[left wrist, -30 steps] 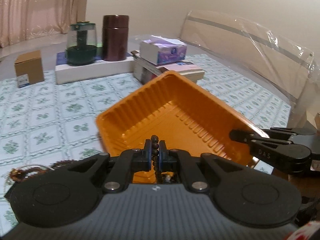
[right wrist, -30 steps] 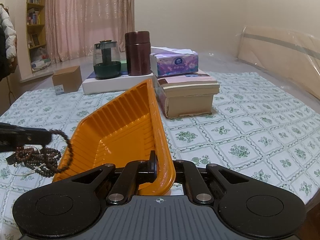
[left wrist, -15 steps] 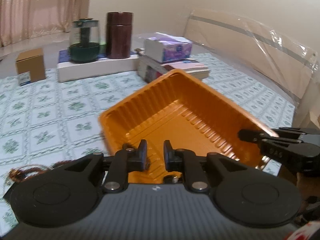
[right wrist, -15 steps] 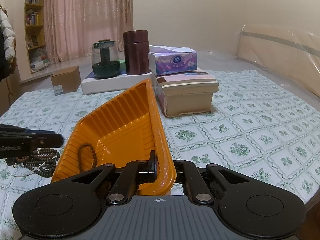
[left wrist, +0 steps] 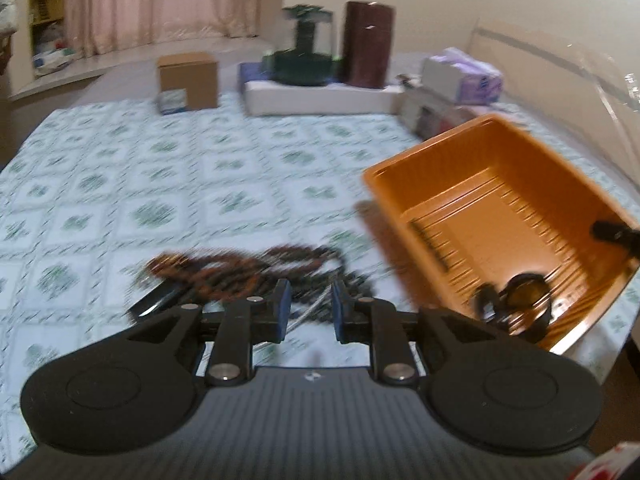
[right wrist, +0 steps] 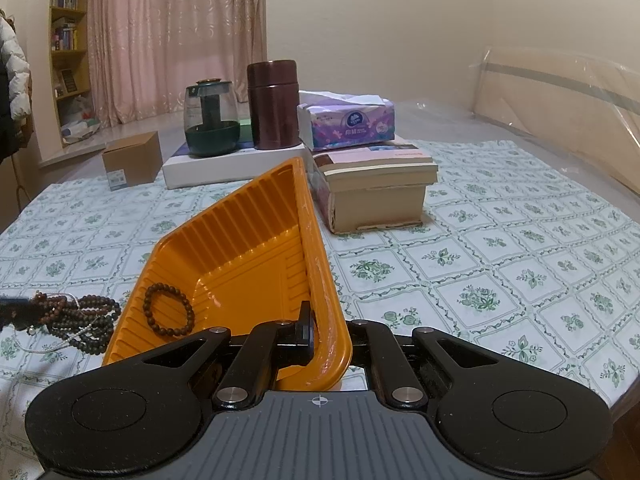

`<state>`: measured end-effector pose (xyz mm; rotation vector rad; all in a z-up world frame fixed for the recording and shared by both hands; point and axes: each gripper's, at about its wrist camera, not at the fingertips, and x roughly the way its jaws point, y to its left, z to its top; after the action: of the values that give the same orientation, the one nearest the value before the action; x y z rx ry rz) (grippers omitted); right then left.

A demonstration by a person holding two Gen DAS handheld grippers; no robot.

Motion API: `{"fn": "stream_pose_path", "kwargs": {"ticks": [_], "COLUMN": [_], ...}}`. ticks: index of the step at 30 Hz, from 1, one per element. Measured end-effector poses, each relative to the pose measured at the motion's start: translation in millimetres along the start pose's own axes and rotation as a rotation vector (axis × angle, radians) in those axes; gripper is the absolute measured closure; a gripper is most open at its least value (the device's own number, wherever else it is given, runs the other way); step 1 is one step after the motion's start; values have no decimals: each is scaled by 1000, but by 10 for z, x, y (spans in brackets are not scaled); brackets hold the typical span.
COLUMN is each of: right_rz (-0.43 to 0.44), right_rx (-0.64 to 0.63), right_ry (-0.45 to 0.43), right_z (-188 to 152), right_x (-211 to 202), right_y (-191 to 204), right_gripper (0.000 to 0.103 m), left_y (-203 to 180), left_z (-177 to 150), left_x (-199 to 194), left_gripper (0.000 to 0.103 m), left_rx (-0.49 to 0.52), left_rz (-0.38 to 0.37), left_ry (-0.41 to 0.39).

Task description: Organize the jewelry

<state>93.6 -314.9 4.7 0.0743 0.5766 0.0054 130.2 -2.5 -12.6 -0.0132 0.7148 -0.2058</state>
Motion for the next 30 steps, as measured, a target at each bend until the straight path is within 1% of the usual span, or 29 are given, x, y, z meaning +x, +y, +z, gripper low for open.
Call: {"fn": "stream_pose_path", "kwargs": {"ticks": [4, 7, 10, 14, 22, 26, 27, 29, 30], "right_rz": [-2, -5, -6, -13, -23, -27, -28, -30, -31], "right_rx": [-3, -7, -9, -10, -14, -17, -17, -16, -16], "right_ry": [3, 3, 5, 7, 14, 16, 16, 17, 17], "right_z": [-5, -4, -1, -3, 0, 4, 4, 3, 2], "right_x": [3, 0, 0, 8, 22, 36, 39, 46, 46], "right_y": [8, 12, 12, 16, 4, 14, 13, 10, 11], "right_gripper": [97, 97, 97, 97, 97, 97, 97, 97, 97], "left_y": [138, 198, 231, 321, 462, 494, 498, 491, 481], "left_z": [-117, -151, -146, -95, -34, -20, -23, -39, -47], "left_x": [15, 43, 82, 189, 421, 492, 516, 532, 524], "left_gripper": [84, 83, 76, 76, 76, 76, 77, 90, 94], "left_rx": [-13, -8, 15, -22, -137, -139, -132, -114, -98], "left_rz": [39, 70, 102, 127, 173, 185, 185, 181, 183], "left_ry": [16, 13, -1, 2, 7, 14, 27, 39, 44]}}
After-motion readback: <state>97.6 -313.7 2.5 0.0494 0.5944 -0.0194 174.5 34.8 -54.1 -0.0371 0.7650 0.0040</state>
